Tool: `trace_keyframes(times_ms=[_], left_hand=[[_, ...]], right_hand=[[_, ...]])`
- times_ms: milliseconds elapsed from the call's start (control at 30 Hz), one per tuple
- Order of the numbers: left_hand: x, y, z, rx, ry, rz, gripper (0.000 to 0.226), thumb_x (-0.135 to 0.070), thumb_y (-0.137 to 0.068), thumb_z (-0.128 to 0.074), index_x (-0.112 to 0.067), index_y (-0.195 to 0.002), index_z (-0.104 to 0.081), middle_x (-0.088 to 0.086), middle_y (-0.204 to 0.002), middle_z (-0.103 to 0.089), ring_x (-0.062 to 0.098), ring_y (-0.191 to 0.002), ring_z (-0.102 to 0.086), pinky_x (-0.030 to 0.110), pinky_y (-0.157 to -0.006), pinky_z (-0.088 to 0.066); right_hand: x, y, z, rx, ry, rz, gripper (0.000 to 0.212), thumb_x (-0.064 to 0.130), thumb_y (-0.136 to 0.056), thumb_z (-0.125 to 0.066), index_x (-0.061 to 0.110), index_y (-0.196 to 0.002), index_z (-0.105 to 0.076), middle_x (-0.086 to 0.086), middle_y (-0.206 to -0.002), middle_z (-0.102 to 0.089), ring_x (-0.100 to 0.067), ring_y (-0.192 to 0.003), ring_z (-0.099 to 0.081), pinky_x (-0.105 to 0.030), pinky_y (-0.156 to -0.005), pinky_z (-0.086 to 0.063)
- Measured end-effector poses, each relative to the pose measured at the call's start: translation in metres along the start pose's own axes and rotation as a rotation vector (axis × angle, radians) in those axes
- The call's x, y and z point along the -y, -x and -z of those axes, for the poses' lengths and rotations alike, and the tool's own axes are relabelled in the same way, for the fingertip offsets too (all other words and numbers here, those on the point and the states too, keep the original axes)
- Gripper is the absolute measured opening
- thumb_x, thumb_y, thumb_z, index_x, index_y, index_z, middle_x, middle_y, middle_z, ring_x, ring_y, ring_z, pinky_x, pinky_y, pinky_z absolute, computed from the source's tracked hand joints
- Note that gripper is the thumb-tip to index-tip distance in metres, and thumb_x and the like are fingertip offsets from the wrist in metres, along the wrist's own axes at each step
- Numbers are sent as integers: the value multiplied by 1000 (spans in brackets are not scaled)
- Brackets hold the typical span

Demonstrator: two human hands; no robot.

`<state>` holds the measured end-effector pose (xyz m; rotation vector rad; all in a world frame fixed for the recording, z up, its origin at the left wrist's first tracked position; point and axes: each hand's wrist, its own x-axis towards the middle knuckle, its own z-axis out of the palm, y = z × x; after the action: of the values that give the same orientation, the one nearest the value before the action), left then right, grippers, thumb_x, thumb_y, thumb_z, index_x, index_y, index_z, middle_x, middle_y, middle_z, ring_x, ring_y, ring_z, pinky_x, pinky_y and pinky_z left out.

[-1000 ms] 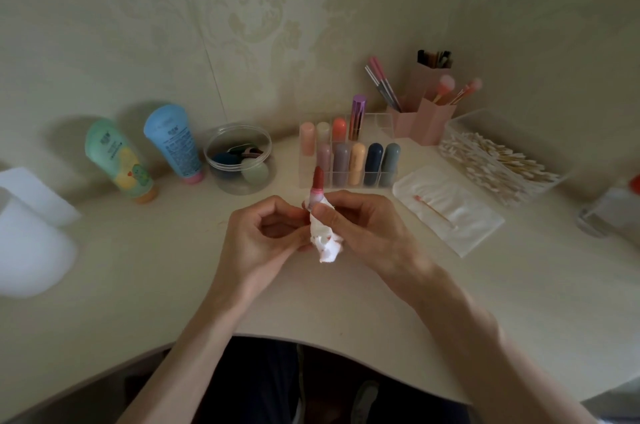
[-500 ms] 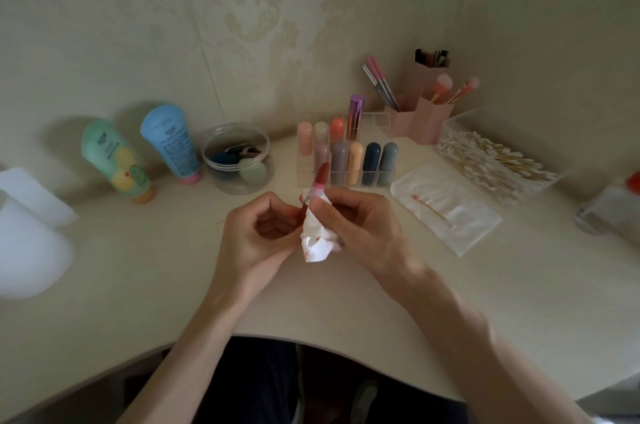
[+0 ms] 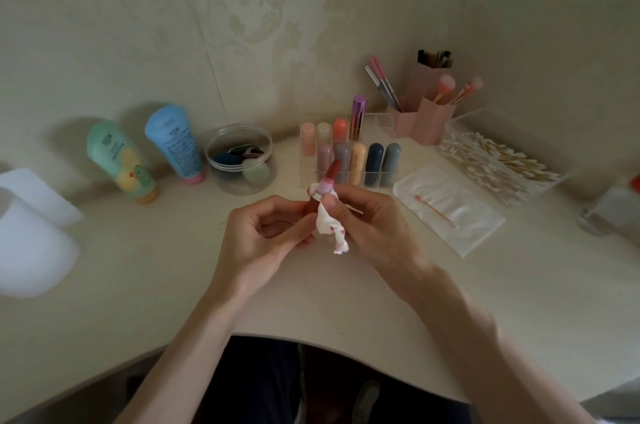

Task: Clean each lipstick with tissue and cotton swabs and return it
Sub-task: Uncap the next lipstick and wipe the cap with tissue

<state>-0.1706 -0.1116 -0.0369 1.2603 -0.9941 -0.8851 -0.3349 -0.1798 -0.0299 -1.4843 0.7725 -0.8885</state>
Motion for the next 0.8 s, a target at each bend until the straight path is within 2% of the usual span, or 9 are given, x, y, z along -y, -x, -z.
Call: trace_keyframes(times_ms=[67, 133, 267, 400, 467, 533, 567, 667, 800], left_hand=[[0, 0, -1, -5, 5, -4, 16, -5, -83, -80, 0, -98, -78, 16, -83, -78, 20, -65, -71, 23, -64, -56], [0, 0, -1, -20, 24, -2, 18, -9, -81, -80, -1, -97, -78, 14, -84, -79, 21, -69, -73, 24, -64, -57], [3, 0, 0, -7, 7, -5, 17, -11, -79, -81, -4, -94, -77, 12, -85, -79, 22, -70, -72, 27, -64, -58], [3, 0, 1, 6, 3, -33, 17, -10, -79, -82, 0, -91, -75, 16, -79, -74, 18, -58, -59, 25, -58, -52], [3, 0, 2, 18, -14, -46, 16, -8, -81, -81, 0, -93, -75, 21, -80, -73, 19, -58, -59, 27, -60, -53], [3, 1, 2, 21, -23, -57, 16, -8, -82, -81, -1, -96, -76, 21, -79, -73, 20, -59, -60, 27, -62, -54], [2, 1, 2, 18, -19, -59, 17, -8, -83, -81, -1, -97, -77, 20, -79, -73, 20, -59, -60, 27, -62, -54], [1, 1, 1, 9, -3, -63, 17, -7, -83, -81, -1, -98, -77, 17, -80, -74, 20, -60, -61, 27, -62, -55], [-2, 2, 2, -13, 46, -54, 18, -10, -85, -78, -2, -101, -76, 15, -88, -77, 21, -62, -62, 28, -64, -55]], right_hand=[[1, 0, 1, 38, 0, -13, 27, 26, -105, -62, 12, -123, -76, -8, -85, -75, -9, -79, -68, -28, -75, -56], [3, 1, 4, 89, -59, -37, 25, 22, -104, -64, 9, -122, -74, -7, -88, -75, -13, -87, -70, -32, -84, -59], [4, 1, 6, 142, -77, -14, 10, 10, -101, -66, 5, -97, -73, -8, -87, -75, -16, -84, -72, -28, -82, -54], [8, 1, 14, 178, 7, -27, 26, 7, -105, -58, -6, -84, -66, -7, -74, -67, -20, -84, -68, -24, -85, -52], [9, 0, 16, 170, 7, -58, 17, 7, -104, -60, 3, -97, -75, 6, -78, -72, -11, -79, -67, -29, -84, -53], [8, -1, 16, 96, -48, -89, 23, 4, -100, -66, 10, -121, -75, 1, -102, -80, -16, -95, -75, -30, -88, -57], [8, -2, 14, 59, -70, -100, 27, 3, -99, -67, 9, -124, -73, -5, -108, -80, -22, -101, -76, -30, -89, -58], [7, -2, 13, 14, -74, -104, 22, 3, -98, -68, 6, -118, -75, -10, -108, -80, -27, -101, -76, -28, -86, -57], [7, -2, 15, -47, -53, -126, 28, 8, -103, -59, 21, -114, -81, 0, -97, -77, -13, -91, -69, -26, -86, -52]])
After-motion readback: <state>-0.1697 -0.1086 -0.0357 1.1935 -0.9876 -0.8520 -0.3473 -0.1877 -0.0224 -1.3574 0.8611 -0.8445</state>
